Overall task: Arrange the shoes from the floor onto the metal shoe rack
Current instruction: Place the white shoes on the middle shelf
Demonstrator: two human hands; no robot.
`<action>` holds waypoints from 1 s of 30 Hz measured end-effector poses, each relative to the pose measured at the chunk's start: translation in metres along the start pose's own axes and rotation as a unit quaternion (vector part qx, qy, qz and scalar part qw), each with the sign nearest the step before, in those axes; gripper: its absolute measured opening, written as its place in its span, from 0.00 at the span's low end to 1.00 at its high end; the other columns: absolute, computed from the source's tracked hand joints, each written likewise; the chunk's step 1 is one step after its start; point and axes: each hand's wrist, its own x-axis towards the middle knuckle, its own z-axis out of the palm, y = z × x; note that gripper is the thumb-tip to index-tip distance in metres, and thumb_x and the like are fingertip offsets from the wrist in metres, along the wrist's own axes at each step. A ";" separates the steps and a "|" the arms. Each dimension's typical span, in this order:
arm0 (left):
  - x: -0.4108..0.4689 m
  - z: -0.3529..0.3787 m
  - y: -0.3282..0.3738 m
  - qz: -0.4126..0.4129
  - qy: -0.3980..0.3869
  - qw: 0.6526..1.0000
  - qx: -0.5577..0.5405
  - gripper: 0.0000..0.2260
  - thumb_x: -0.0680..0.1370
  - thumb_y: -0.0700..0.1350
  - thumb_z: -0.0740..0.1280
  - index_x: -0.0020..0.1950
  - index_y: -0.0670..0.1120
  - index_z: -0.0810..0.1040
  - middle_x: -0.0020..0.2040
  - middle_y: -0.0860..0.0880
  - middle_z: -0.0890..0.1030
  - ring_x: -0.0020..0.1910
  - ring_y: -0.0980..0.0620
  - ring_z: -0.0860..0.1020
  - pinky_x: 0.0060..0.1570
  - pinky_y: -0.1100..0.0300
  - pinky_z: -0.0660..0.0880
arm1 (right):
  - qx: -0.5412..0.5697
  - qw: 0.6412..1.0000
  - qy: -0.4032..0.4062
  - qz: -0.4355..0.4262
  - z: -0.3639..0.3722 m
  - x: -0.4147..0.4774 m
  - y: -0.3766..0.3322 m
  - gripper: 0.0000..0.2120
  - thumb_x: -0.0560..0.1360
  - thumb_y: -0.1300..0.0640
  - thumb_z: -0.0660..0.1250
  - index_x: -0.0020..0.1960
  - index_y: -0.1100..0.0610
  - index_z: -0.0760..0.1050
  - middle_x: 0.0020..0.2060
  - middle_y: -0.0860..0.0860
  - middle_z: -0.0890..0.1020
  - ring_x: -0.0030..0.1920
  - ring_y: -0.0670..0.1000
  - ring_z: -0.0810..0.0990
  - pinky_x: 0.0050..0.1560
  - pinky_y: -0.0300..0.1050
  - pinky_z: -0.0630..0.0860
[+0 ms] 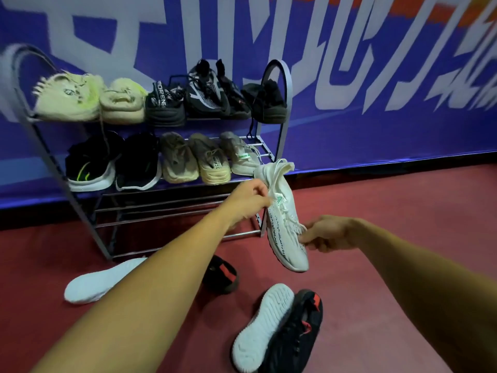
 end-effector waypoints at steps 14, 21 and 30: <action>0.017 -0.008 0.015 -0.040 0.106 0.976 -0.188 0.07 0.74 0.45 0.76 0.45 0.48 0.78 0.45 0.48 0.80 0.40 0.54 0.76 0.34 0.65 0.69 | 0.267 0.946 0.014 -0.183 -0.024 0.021 -0.028 0.07 0.81 0.64 0.63 0.57 0.61 0.77 0.31 0.46 0.72 0.28 0.41 0.64 0.31 0.36 0.55; 0.022 0.000 0.011 -0.117 -0.010 0.975 -0.190 0.12 0.76 0.56 0.71 0.52 0.49 0.84 0.46 0.50 0.86 0.39 0.57 0.80 0.34 0.63 0.70 | 0.364 0.907 0.059 -0.205 -0.030 0.039 -0.048 0.05 0.81 0.63 0.62 0.55 0.60 0.76 0.34 0.47 0.74 0.26 0.41 0.65 0.30 0.33 0.58; 0.060 0.030 0.005 -0.113 0.133 0.952 -0.251 0.14 0.63 0.53 0.76 0.42 0.48 0.84 0.40 0.47 0.82 0.36 0.52 0.74 0.31 0.61 0.66 | 0.480 0.844 0.123 -0.207 -0.026 0.077 -0.064 0.04 0.81 0.58 0.65 0.50 0.58 0.77 0.33 0.49 0.71 0.25 0.41 0.67 0.26 0.31 0.61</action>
